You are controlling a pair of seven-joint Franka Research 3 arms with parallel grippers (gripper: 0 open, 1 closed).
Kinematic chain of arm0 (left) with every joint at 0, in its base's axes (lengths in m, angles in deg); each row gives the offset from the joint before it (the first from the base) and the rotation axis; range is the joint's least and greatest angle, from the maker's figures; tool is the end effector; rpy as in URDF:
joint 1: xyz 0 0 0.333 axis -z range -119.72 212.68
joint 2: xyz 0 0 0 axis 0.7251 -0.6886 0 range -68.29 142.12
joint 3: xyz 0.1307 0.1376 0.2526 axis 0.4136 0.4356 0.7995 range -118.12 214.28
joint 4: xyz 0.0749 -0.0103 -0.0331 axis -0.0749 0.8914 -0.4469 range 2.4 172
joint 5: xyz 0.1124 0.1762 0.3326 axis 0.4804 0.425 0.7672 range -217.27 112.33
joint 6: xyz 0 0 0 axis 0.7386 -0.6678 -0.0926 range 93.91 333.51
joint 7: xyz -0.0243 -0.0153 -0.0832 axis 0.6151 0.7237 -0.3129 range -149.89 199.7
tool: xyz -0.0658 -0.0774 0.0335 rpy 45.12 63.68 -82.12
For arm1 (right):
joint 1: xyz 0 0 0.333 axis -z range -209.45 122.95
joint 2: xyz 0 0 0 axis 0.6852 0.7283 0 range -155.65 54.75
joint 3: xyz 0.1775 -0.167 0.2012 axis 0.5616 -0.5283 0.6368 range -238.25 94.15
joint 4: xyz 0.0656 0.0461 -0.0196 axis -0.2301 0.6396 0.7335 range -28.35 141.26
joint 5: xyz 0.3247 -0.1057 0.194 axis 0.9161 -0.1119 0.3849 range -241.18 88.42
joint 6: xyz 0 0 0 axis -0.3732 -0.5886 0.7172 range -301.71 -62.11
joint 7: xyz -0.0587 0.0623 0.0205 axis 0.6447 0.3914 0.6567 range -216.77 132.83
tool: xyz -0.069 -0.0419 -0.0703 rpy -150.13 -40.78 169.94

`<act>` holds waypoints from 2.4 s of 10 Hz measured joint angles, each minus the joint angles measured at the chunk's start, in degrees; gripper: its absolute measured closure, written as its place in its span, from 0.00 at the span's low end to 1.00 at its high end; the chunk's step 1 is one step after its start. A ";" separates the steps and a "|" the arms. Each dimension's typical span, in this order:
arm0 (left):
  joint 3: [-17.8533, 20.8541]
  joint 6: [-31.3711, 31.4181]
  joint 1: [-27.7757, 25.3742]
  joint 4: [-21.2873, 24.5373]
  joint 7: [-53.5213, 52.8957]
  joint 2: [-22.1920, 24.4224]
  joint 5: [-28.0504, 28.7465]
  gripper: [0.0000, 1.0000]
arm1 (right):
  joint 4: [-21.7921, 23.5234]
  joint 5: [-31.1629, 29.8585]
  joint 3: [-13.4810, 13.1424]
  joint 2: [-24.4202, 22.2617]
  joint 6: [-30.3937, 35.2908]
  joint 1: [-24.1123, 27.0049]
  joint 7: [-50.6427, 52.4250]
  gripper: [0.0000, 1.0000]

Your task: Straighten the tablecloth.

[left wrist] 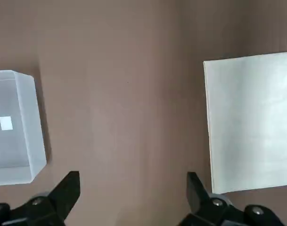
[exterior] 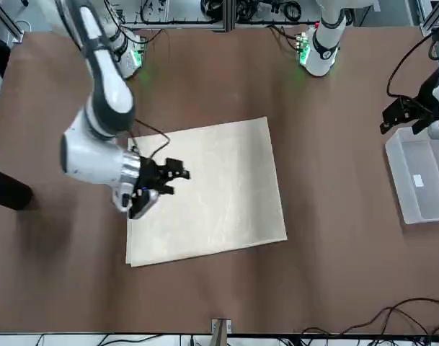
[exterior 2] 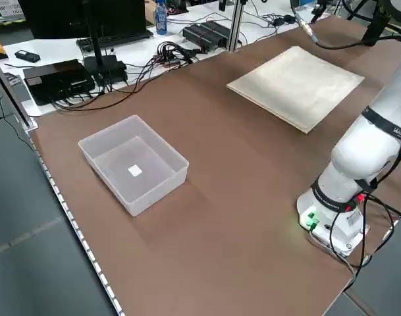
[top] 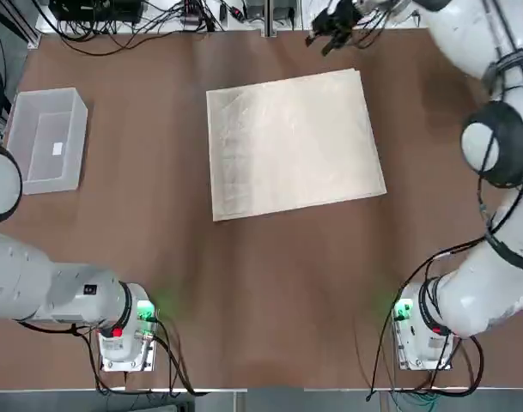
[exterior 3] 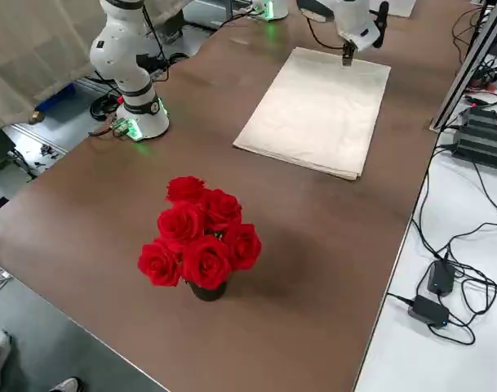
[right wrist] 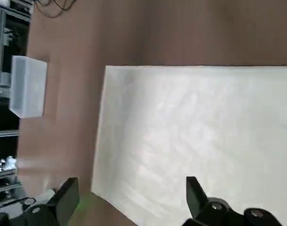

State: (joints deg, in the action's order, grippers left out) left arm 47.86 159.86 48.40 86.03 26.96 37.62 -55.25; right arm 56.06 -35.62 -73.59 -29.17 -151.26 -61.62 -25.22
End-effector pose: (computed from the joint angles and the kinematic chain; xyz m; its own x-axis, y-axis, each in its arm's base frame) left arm 0.5524 -0.0257 0.6305 0.9997 -0.0006 0.0248 -0.0018 -0.9988 0.0494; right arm 0.6342 0.2359 0.4370 0.9603 0.2523 0.1189 0.2730 -0.7622 -0.5870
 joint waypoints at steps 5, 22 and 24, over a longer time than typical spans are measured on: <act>0.00 0.02 -0.03 -0.05 0.00 -0.01 0.00 0.00 | -0.84 -27.88 0.16 -9.37 14.70 11.15 -0.94 0.00; -0.02 0.02 -0.04 -0.09 0.00 -0.03 0.00 0.00 | -12.10 -38.73 2.83 -18.16 32.56 22.29 -17.45 0.00; -0.02 0.02 -0.05 -0.09 0.00 -0.05 0.00 0.00 | -12.10 -38.71 3.05 -18.15 32.56 22.28 -17.44 0.00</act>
State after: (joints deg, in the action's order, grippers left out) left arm 47.84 159.88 48.35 85.94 26.95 37.57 -55.25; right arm 43.96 -74.33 -70.54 -47.32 -118.70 -39.34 -42.67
